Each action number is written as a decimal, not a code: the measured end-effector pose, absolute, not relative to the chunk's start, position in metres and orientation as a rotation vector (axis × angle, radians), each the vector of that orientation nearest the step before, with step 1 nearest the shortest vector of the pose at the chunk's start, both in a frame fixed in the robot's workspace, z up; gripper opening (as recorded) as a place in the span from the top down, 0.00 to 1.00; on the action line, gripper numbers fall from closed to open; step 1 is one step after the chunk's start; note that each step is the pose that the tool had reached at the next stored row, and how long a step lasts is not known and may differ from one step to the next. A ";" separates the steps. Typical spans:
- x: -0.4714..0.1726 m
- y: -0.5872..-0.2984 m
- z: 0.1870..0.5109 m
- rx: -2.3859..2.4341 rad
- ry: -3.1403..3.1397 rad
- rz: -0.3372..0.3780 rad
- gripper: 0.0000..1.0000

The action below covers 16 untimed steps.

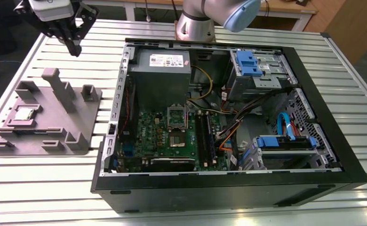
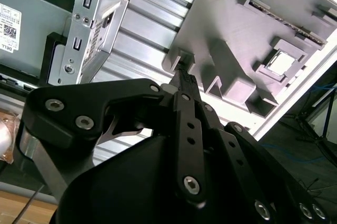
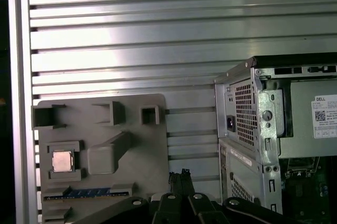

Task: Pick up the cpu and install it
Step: 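Reach for the cpu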

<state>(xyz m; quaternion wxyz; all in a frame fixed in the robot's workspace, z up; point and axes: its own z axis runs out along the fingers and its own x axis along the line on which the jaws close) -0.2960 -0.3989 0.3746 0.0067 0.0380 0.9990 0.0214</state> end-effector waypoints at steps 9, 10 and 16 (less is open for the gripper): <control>-0.299 -0.399 0.374 0.119 3.125 0.067 0.90; -0.299 -0.399 0.374 0.119 3.125 0.067 0.90; -0.303 -0.399 0.373 0.119 3.126 0.067 0.90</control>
